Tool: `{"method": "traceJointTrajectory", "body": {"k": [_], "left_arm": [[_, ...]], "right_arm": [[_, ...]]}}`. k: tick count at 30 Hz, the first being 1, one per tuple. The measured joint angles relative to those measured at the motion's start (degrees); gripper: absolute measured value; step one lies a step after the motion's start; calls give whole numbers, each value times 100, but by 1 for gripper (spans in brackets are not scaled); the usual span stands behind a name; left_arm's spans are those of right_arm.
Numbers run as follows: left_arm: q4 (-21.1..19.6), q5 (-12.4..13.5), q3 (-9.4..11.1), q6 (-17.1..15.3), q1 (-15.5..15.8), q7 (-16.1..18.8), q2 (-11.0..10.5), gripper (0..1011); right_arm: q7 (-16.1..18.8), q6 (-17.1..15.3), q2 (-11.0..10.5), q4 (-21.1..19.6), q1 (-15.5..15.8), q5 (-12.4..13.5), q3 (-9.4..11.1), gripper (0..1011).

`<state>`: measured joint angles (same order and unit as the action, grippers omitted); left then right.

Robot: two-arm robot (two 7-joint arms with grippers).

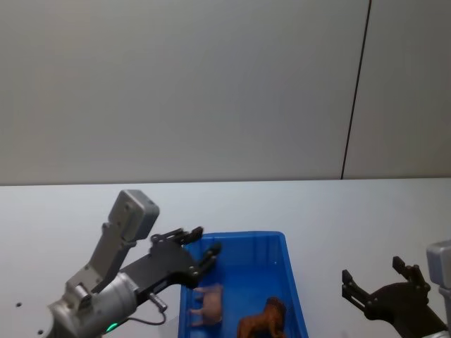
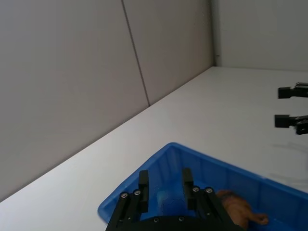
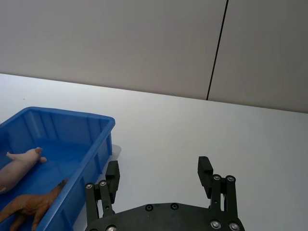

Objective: Pick up the two dolls from the table and place them into the box.

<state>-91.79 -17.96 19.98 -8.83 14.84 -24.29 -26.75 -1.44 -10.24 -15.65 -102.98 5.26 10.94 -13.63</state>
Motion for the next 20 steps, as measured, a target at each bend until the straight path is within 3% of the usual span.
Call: {"method": "traceJointTrajectory", "body": {"k": [7, 20], "left_arm": [[164, -29, 100, 99, 226, -411, 226, 636], [293, -63, 177, 171, 406, -728, 404, 997]], "right_arm": [[0, 1, 0, 0, 0, 0, 0, 1001], [0, 0, 0, 0, 0, 0, 0, 1001]]}}
